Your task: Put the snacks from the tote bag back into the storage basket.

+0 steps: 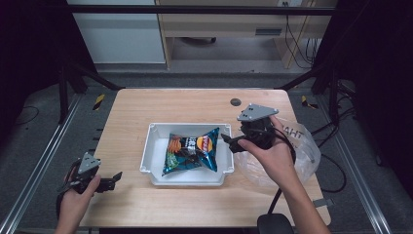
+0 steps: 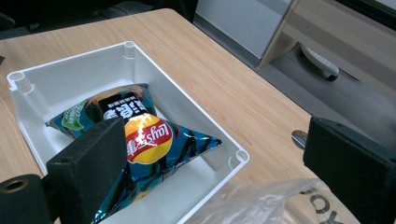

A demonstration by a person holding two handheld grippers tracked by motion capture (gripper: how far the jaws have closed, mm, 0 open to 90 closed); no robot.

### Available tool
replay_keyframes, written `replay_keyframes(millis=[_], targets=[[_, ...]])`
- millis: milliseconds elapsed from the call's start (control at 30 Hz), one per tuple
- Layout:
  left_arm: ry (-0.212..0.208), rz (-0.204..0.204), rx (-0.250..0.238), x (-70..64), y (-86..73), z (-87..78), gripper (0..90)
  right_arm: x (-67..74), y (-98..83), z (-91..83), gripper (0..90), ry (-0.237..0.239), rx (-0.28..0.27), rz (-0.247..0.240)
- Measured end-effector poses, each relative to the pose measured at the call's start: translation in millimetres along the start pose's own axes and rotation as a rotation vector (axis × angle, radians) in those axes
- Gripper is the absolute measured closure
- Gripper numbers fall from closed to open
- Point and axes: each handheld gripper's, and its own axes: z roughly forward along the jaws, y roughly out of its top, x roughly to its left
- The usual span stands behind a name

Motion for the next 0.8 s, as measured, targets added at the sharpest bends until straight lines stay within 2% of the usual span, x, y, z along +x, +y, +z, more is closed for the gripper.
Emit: replay_keyframes(millis=[233, 333, 400, 567, 800], targets=[[0.000, -0.005, -0.001, 0.4, 0.1, 0.9, 3.1, -10.5, -5.8, -9.9, 7.3, -0.013, -0.016, 0.017], [-0.002, -0.003, 0.000, -0.1, 0.2, 1.4, 3.1, -17.7, -8.7, -13.0, 7.7, -0.032, -0.014, 0.019], [-0.003, -0.004, -0.001, -0.3, 0.3, 1.4, 3.1, -22.5, -12.0, -14.1, 7.8, -0.056, 0.006, 0.013], [-0.001, -0.003, 0.000, 0.5, 0.2, 1.3, 3.1, -37.2, -29.2, -18.7, 7.6, -0.087, 0.041, 0.038], [-0.005, 0.003, 0.002, -0.8, 0.6, 1.1, 3.1, -44.1, -52.7, -24.2, 7.4, -0.108, 0.057, 0.080]])
